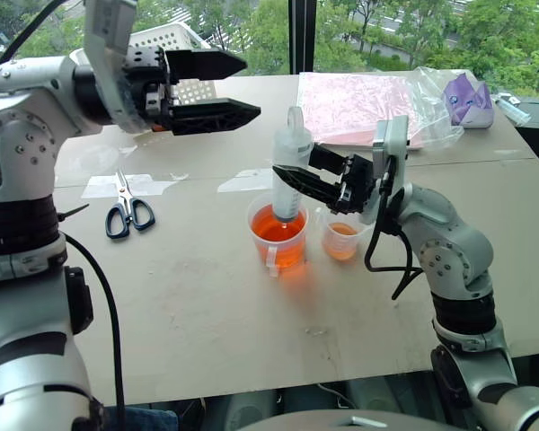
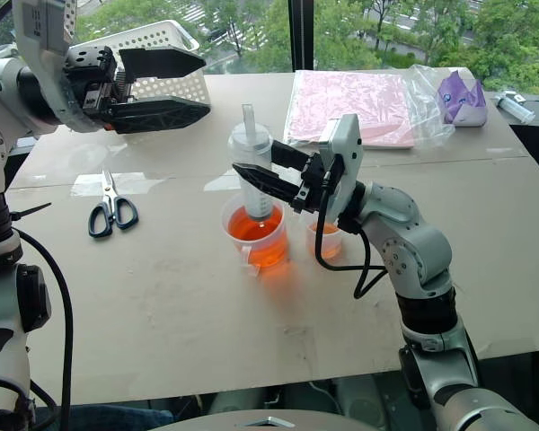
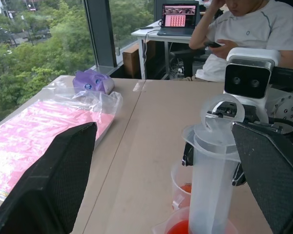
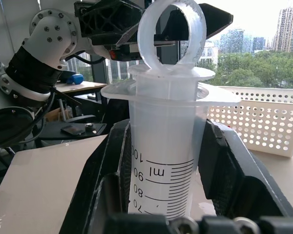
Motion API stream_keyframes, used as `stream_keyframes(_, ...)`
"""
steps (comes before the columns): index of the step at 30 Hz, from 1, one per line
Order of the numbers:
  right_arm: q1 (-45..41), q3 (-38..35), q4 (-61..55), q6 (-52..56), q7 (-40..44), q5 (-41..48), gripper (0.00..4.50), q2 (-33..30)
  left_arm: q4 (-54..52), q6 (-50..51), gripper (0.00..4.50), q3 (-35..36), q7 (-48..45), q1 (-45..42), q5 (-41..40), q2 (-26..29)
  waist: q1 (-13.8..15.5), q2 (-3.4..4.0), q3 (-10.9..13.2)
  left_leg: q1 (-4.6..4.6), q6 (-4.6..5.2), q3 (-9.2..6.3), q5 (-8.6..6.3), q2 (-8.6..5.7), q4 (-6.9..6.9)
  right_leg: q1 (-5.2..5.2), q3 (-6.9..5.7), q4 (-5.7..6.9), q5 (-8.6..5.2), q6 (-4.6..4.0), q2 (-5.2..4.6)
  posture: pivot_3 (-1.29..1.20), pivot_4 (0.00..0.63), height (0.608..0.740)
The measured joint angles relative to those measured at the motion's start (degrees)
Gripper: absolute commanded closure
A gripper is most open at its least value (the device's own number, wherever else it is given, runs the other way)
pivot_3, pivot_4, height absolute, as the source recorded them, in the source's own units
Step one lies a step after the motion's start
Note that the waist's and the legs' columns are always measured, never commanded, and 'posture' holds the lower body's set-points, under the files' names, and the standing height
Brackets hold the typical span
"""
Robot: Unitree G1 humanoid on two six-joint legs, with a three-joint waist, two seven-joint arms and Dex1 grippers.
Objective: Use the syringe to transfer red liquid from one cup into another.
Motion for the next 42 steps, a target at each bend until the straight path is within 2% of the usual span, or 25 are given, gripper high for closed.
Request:
stream_keyframes(9,0.0,2.2,0.8,-1.5,0.1,-1.9,3.02,-0.5,-0.7,-1.0,0.00,-2.9,-1.1,2.2,1.5,-2.8,0.0,-0.01,0.0,-0.01,0.00,-0.01,0.00,0.00,0.00,0.00,0.00,0.02,0.00,0.00,0.00,0.00,0.150,0.740)
stream_keyframes(22,-0.1,4.6,2.3,-2.8,0.7,-4.4,3.02,-0.6,2.3,-5.2,0.00,-6.2,-2.5,0.1,5.9,-6.7,0.0,-0.01,0.0,-0.01,0.00,-0.01,0.00,0.00,0.01,0.01,0.00,0.01,0.00,0.00,0.00,0.00,0.150,0.740)
stream_keyframes(24,-0.1,4.6,2.3,-2.9,0.7,-4.5,3.02,-0.6,2.9,-5.7,0.41,-6.2,-2.9,-0.3,6.5,-7.1,0.0,-0.01,0.0,-0.01,0.00,-0.01,0.00,0.00,0.01,0.00,0.00,0.01,0.00,0.00,0.00,0.00,0.150,0.740)
stream_keyframes(25,-0.1,4.7,2.3,-2.9,0.7,-4.5,3.02,-0.5,3.1,-6.0,0.76,-6.3,-3.2,-0.5,6.8,-7.2,0.0,-0.01,0.0,-0.01,0.00,0.00,0.00,0.00,0.01,0.00,0.00,0.02,0.00,0.00,0.00,0.00,0.150,0.740)
stream_keyframes(32,-0.1,4.7,2.3,-3.0,0.1,-4.7,3.02,-0.5,2.2,-5.9,4.10,-7.0,-5.8,-0.5,6.7,-8.4,0.0,-0.01,0.0,-0.01,0.00,-0.01,0.00,0.00,0.01,0.01,0.00,0.01,0.00,0.00,0.00,0.00,0.150,0.740)
stream_keyframes(33,-0.1,4.5,2.3,-3.1,0.1,-4.7,3.02,-0.5,2.1,-5.9,4.45,-7.1,-6.0,-0.4,6.6,-8.6,0.0,-0.01,0.0,-0.01,0.00,-0.01,0.00,0.00,0.01,0.01,0.00,0.01,0.00,0.00,0.00,0.00,0.150,0.740)
stream_keyframes(42,-0.1,4.5,2.8,-3.1,-0.1,-4.9,3.02,0.0,1.9,-4.9,4.45,-6.8,-5.8,-0.2,6.5,-9.2,0.0,-0.01,0.0,-0.01,0.00,-0.01,0.00,0.00,0.02,0.01,0.01,0.02,0.00,0.00,0.00,0.00,0.150,0.740)
